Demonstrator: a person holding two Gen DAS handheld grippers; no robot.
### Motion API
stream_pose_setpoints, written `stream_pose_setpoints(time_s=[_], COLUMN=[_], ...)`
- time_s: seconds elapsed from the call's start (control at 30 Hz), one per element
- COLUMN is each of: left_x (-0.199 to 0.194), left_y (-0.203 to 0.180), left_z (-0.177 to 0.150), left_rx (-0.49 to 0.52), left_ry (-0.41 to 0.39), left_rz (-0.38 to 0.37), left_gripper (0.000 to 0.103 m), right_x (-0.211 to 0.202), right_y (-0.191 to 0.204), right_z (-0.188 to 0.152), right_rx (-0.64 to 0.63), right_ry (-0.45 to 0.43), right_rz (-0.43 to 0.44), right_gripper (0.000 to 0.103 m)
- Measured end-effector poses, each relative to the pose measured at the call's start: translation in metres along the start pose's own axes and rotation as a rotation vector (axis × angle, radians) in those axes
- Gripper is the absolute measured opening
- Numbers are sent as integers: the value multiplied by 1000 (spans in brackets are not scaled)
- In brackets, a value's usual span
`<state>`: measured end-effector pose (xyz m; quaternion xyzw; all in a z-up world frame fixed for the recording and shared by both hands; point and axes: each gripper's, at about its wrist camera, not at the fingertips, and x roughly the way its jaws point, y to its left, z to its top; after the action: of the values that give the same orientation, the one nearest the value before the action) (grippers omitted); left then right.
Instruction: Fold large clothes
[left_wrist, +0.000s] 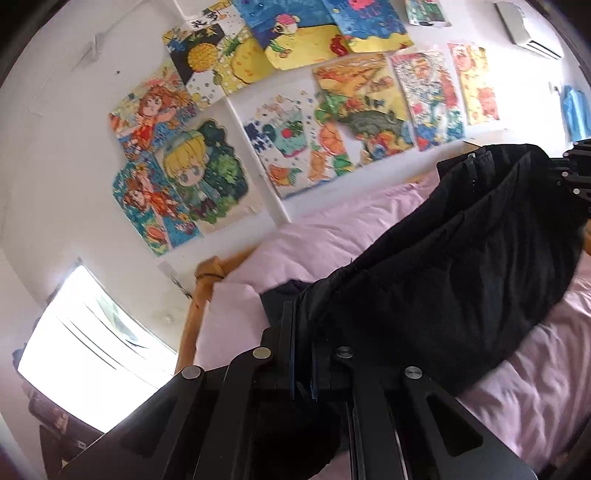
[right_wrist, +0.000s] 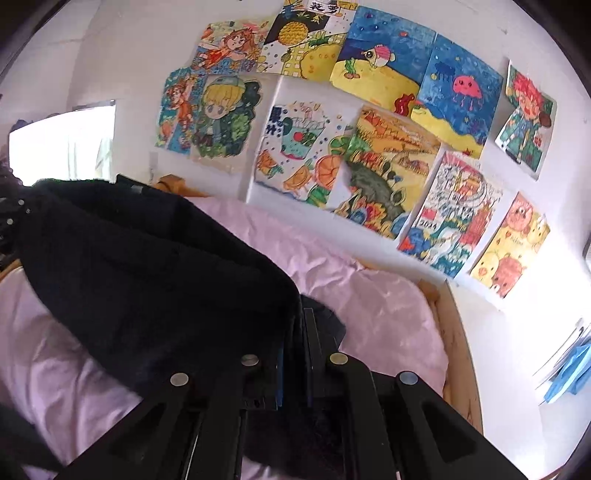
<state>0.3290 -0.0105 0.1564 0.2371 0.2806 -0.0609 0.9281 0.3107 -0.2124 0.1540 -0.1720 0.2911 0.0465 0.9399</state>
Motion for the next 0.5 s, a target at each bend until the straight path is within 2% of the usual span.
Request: stream_pose_setpoints(time_s=[0.2, 0.5], left_x=[63, 153], left_y=[6, -3], left_z=[19, 27], left_rx=[-17, 39], left_ry=[22, 103], left_rz=[8, 10], left_gripper=[6, 6], right_x=[59, 147], right_y=[-10, -17], right_z=[15, 11], right_rx=[35, 78], right_ry=[-32, 18], right_rz=[-21, 5], right_gripper=[8, 8])
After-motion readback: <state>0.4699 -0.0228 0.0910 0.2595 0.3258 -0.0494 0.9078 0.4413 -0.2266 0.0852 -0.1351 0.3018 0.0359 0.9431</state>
